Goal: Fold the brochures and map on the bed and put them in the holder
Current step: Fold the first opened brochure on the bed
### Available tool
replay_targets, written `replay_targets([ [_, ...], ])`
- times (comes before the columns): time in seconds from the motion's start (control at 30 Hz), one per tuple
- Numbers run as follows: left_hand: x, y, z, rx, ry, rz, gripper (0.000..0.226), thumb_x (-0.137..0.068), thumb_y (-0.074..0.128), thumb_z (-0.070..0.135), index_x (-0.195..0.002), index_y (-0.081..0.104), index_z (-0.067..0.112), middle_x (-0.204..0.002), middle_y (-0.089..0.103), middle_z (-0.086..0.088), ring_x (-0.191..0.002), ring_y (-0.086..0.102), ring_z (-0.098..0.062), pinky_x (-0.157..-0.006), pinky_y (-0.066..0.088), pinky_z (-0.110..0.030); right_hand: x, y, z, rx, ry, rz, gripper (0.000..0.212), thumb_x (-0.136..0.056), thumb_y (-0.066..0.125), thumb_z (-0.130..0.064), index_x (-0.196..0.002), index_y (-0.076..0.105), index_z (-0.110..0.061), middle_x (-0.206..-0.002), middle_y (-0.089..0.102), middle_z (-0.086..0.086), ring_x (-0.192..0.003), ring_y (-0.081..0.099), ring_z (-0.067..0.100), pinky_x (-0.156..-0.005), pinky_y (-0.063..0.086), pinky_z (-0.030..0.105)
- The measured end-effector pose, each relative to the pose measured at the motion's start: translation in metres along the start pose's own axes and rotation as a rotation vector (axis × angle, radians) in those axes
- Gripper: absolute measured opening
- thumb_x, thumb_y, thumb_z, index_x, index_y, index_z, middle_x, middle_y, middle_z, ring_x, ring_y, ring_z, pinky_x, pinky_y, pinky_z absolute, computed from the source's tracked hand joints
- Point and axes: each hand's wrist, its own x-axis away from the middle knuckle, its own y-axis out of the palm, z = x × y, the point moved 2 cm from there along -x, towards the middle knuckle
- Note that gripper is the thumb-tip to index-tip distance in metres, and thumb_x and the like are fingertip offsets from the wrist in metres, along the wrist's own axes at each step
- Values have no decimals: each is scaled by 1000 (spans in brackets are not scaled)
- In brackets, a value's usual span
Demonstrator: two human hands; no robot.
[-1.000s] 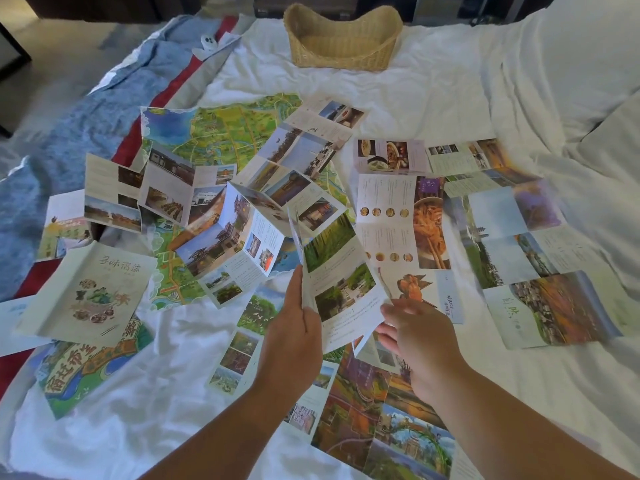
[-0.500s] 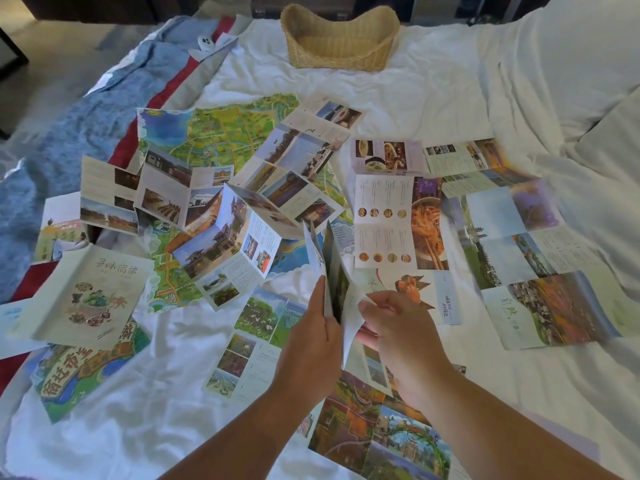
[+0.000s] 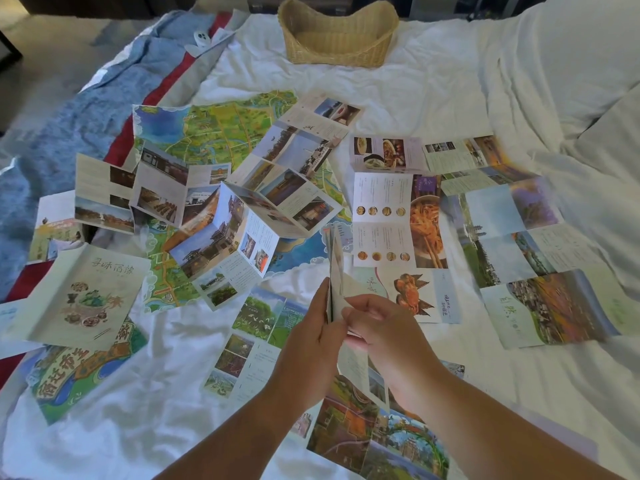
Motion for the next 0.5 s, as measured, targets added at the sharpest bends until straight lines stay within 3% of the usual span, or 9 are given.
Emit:
replay_targets([
  [0.1,2,-1,2,-42,8,-27,70,-82,44,31,-143,24,57,-117,60,30,-98,59,10,-74,52,-16,1,-1,-1,8,17,-41,28,-89,63,-9,-76,77,-29,-79,73,-1,-81,72,13,-80,60,30],
  [0.17,3,0,4,-71,4,-18,70,-84,45,31,-144,20,58,-120,61,26,-95,63,3,-67,51,-15,2,0,-2,52,24,-59,27,-87,62,-12,-78,76,-33,-77,71,-4,-82,70,12,-87,58,36],
  [0.23,2,1,3,-94,-11,8,67,-92,45,35,-148,13,54,-134,57,16,-108,62,-7,-70,46,-13,3,1,-3,71,23,-74,24,-87,62,-14,-81,77,-32,-82,73,-5,-87,70,12,-92,56,37],
  [0.3,1,2,1,-130,-34,28,64,-100,42,35,-151,6,50,-138,56,8,-109,62,-6,-68,43,-12,4,2,-5,66,22,-102,22,-89,61,-17,-85,78,-31,-90,75,-5,-91,71,11,-93,56,36],
  [0.4,0,3,-1,-148,-26,46,55,-104,33,33,-153,9,43,-102,67,4,-60,60,5,-47,37,-11,6,1,-4,63,31,-133,20,-92,60,-21,-91,77,-30,-97,75,-4,-98,70,11,-98,53,36],
  [0.43,0,3,-1,-146,-22,60,52,-105,31,33,-153,12,41,-96,65,8,-58,60,2,-47,41,-16,5,0,-3,67,35,-136,19,-93,60,-22,-93,77,-30,-99,75,-4,-100,70,11,-99,52,37],
  [0.5,-2,3,-2,-154,-29,97,49,-106,28,31,-152,17,42,-92,64,12,-71,65,-11,-58,52,-30,5,-1,-1,74,49,-146,19,-94,59,-26,-95,77,-32,-101,75,-6,-102,69,11,-100,51,37],
])
